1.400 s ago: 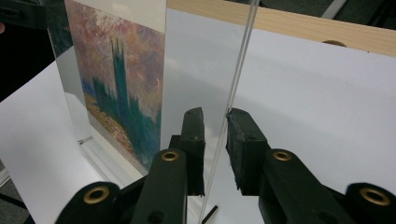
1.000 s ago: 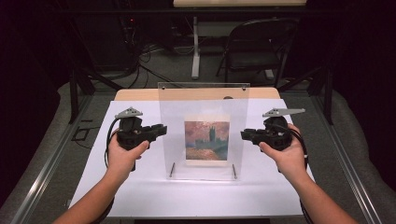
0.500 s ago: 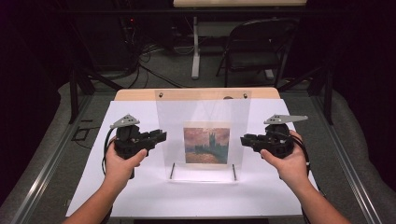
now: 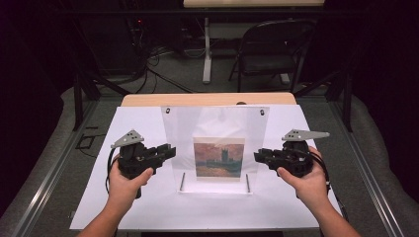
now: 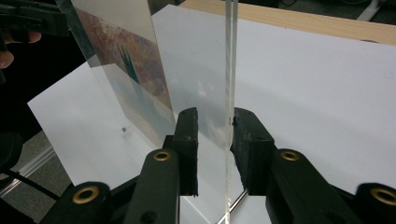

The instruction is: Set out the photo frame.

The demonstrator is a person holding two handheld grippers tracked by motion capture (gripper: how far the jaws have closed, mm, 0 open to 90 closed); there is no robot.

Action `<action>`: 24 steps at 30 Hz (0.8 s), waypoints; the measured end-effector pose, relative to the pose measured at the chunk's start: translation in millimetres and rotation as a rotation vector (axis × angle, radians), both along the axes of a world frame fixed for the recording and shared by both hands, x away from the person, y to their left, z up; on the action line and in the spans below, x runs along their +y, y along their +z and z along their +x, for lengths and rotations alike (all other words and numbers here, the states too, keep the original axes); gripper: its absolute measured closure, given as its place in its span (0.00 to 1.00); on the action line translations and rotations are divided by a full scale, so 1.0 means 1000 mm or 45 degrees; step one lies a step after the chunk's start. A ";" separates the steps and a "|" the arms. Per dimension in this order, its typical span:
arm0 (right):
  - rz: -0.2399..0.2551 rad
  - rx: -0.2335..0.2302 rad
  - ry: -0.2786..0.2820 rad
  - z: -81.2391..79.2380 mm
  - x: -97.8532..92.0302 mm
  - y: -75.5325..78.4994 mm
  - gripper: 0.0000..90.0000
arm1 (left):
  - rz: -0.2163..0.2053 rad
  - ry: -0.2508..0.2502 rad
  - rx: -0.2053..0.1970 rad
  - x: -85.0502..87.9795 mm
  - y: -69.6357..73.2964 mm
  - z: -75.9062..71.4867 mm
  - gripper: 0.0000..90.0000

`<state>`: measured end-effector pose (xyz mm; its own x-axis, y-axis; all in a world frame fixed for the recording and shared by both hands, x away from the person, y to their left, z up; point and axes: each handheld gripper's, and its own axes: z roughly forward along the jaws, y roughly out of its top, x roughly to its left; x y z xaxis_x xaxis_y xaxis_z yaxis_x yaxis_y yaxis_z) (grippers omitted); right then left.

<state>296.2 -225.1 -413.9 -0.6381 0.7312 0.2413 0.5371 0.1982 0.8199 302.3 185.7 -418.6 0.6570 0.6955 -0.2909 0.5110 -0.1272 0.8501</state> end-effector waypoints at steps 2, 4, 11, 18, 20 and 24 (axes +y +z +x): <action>-0.001 -0.007 0.000 0.000 0.000 0.000 0.80 | -0.001 0.001 0.001 0.000 -0.001 0.000 0.77; 0.005 -0.007 -0.002 0.000 0.000 -0.001 0.80 | -0.004 0.000 0.005 0.000 -0.001 0.000 0.77; 0.010 -0.003 0.000 0.000 -0.001 -0.001 0.80 | 0.005 0.005 -0.013 -0.001 -0.002 -0.001 0.77; 0.032 -0.005 0.000 -0.001 -0.002 -0.003 0.79 | -0.013 0.000 -0.010 0.001 -0.004 -0.003 0.77; 0.039 -0.001 0.003 0.000 -0.003 -0.004 0.79 | -0.011 -0.004 -0.008 0.001 -0.005 -0.003 0.76; 0.049 0.004 0.002 0.001 -0.004 -0.006 0.79 | -0.017 -0.012 0.006 0.001 -0.007 -0.002 0.71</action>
